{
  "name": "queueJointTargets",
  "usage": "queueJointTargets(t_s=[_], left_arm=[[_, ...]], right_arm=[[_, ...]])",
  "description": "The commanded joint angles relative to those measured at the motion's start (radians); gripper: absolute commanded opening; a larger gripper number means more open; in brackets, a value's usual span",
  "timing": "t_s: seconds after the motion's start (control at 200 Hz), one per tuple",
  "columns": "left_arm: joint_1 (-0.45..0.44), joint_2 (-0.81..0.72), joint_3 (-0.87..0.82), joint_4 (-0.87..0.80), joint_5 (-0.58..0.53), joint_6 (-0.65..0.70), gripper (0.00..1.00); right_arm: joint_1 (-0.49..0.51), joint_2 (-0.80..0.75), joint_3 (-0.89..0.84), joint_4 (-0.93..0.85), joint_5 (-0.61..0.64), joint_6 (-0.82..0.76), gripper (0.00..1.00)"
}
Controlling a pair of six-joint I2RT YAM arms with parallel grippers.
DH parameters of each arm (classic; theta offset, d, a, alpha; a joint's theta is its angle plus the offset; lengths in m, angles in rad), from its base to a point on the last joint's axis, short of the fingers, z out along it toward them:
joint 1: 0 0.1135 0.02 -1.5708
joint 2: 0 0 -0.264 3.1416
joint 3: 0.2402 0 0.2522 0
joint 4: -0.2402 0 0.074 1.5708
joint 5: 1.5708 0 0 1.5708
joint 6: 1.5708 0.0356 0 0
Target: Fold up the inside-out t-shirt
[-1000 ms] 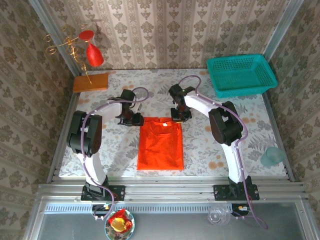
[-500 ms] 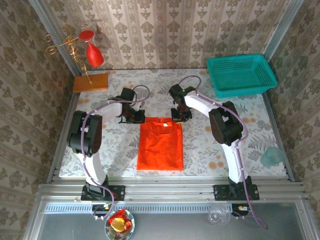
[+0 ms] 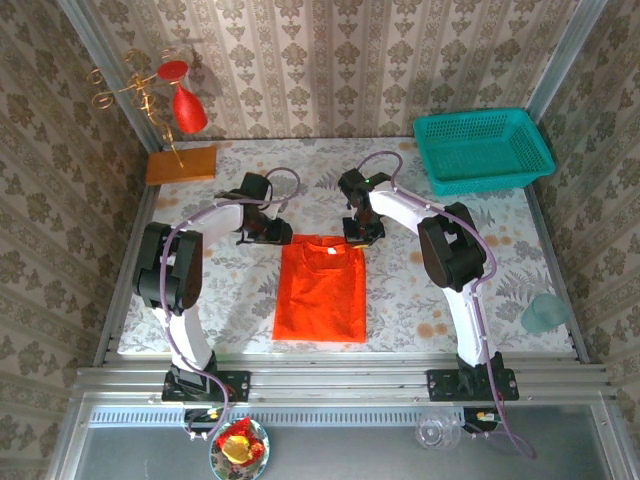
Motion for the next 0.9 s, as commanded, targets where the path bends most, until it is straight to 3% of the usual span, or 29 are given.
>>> queueJointTargets(t_s=[0.0,0.705,0.895], left_arm=[[0.003,0.004,0.034,-0.066,-0.022,0.06,0.43],[-0.041,0.099,0.071,-0.074,-0.051,0.06,0.43],[-0.081,0.134,0.098,-0.073,-0.122,0.031,0.41]], right_arm=[[-0.004,-0.018,0.037,-0.051,0.028,-0.023,0.05],[-0.018,0.057,0.139,-0.071,0.017,-0.039,0.05],[-0.018,0.067,0.136,-0.072,0.011,-0.038,0.05]])
